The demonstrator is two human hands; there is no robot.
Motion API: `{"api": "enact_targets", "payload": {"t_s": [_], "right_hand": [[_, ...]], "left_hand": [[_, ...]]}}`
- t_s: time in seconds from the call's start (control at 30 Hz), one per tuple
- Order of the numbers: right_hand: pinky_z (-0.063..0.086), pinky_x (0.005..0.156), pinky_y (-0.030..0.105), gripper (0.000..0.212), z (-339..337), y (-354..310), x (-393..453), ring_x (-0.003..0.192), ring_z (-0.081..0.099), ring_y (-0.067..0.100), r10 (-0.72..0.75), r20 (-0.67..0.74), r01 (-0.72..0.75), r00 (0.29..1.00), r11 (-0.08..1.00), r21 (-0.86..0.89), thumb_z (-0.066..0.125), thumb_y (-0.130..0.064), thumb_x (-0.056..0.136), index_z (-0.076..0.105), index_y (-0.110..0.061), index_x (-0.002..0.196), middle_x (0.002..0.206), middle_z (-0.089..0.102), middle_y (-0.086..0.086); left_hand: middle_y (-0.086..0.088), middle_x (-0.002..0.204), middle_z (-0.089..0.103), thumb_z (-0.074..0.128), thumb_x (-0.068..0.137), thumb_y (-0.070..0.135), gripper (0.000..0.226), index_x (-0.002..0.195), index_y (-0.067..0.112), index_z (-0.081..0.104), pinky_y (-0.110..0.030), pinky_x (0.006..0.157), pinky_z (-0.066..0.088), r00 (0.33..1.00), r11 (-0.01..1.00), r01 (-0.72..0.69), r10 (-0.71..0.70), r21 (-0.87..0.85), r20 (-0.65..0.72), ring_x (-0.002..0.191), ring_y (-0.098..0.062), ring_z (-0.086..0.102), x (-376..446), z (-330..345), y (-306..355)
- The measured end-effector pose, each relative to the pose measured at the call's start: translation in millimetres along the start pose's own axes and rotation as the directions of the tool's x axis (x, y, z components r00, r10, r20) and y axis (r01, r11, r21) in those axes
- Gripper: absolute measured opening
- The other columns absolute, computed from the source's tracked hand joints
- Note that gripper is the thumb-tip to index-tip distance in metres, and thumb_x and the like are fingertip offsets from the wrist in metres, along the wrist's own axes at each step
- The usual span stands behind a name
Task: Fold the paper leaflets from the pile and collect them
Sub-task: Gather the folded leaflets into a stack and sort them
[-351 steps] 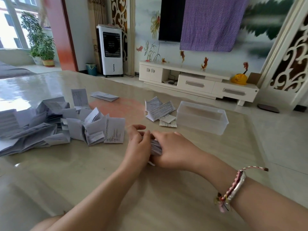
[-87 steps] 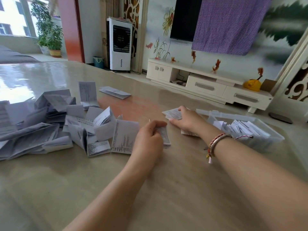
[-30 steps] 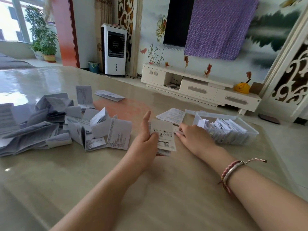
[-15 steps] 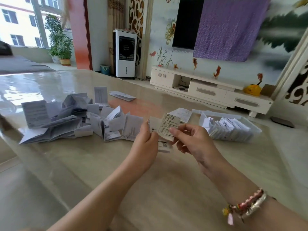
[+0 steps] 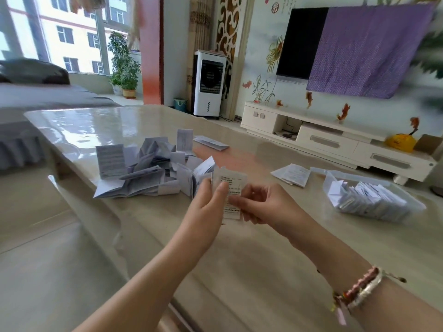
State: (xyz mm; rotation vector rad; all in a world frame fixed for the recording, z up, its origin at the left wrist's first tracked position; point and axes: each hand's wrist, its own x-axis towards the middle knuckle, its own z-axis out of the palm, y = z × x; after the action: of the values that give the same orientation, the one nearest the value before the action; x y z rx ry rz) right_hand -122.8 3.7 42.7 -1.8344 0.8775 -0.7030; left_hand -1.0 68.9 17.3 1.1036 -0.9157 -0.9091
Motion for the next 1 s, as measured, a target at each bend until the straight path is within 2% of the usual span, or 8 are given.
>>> {"api": "enact_targets", "payload": {"t_s": [0.1,0.2,0.33,0.43,0.53,0.7,0.87,1.0], "right_hand": [[0.038,0.049,0.014,0.027,9,-3,11,0.052,0.049,0.006,-0.102,-0.062,0.095,0.993,0.990,-0.101,0.073,-0.025,0.084,0.055,-0.010,0.071,0.060,0.059,0.005],[0.041,0.067,0.010,0.023,5,9,27,0.079,0.054,0.007,-0.269,-0.281,0.180,0.921,0.935,-0.305,0.072,-0.024,0.084,0.053,-0.015,0.095,0.090,0.059,-0.002],[0.041,0.092,0.028,0.044,-6,34,51,0.107,0.048,0.013,-0.219,-0.308,0.030,0.926,0.855,-0.517,0.076,-0.029,0.080,0.053,-0.024,0.117,0.114,0.054,-0.007],[0.045,0.072,0.021,0.012,-7,43,57,0.083,0.060,0.011,-0.152,-0.321,0.001,0.935,0.905,-0.426,0.073,-0.021,0.083,0.063,-0.019,0.089,0.087,0.067,-0.006],[0.047,0.057,0.018,0.006,-13,31,51,0.057,0.060,0.007,-0.105,-0.383,0.063,0.918,0.991,-0.121,0.071,-0.014,0.085,0.066,-0.010,0.083,0.077,0.069,0.004],[0.036,0.055,0.022,0.008,-29,-7,29,0.057,0.050,0.013,-0.182,-0.272,0.243,0.945,0.947,0.210,0.066,-0.011,0.086,0.061,-0.014,0.082,0.069,0.067,-0.003],[0.042,0.051,0.016,0.013,-7,-10,24,0.053,0.055,0.010,-0.206,-0.030,0.206,0.978,0.978,0.010,0.067,-0.001,0.085,0.063,-0.010,0.076,0.063,0.067,-0.002],[0.049,0.063,0.023,0.004,6,-2,25,0.067,0.059,0.013,-0.168,0.003,0.168,0.986,0.986,-0.019,0.070,-0.006,0.085,0.069,-0.008,0.081,0.076,0.070,0.009]], "left_hand": [[-0.021,0.111,0.063,0.043,0.098,0.002,0.020,0.108,0.018,0.049,-0.053,0.091,0.051,0.996,0.999,-0.037,0.039,0.038,-0.077,0.102,-0.037,0.062,2,-14,1],[-0.009,0.102,0.063,0.043,0.098,0.000,0.042,0.117,0.037,0.038,-0.047,0.080,0.057,0.987,0.999,-0.028,0.031,0.024,-0.157,0.092,-0.027,0.064,8,-27,4],[-0.003,0.099,0.061,0.040,0.098,-0.002,0.053,0.124,0.044,0.043,-0.049,0.083,0.056,0.990,0.992,-0.046,0.061,0.116,-0.130,0.088,-0.024,0.062,10,-38,6],[-0.001,0.103,0.060,0.035,0.098,-0.002,0.045,0.113,0.032,0.060,-0.045,0.080,0.056,0.991,0.979,-0.041,0.065,0.199,-0.115,0.088,-0.021,0.061,10,-38,4],[0.000,0.093,0.062,0.032,0.097,-0.003,0.042,0.099,0.019,0.067,-0.043,0.077,0.056,0.988,0.975,-0.031,0.063,0.222,-0.139,0.087,-0.023,0.064,10,-34,-1],[-0.009,0.098,0.065,0.037,0.100,0.010,0.032,0.092,0.020,0.067,-0.019,0.051,0.048,0.985,0.975,0.007,0.031,0.222,-0.169,0.073,-0.014,0.059,15,-33,-8],[-0.001,0.082,0.073,0.041,0.084,0.059,0.052,0.097,0.020,0.071,-0.030,0.064,0.055,0.999,0.997,0.039,-0.040,0.070,0.014,0.071,-0.011,0.068,10,-30,-2],[-0.015,0.096,0.071,0.058,0.093,0.022,0.021,0.106,0.006,0.064,-0.035,0.076,0.055,0.999,0.997,-0.012,0.015,0.082,-0.034,0.086,-0.020,0.067,12,-32,-5]]}}
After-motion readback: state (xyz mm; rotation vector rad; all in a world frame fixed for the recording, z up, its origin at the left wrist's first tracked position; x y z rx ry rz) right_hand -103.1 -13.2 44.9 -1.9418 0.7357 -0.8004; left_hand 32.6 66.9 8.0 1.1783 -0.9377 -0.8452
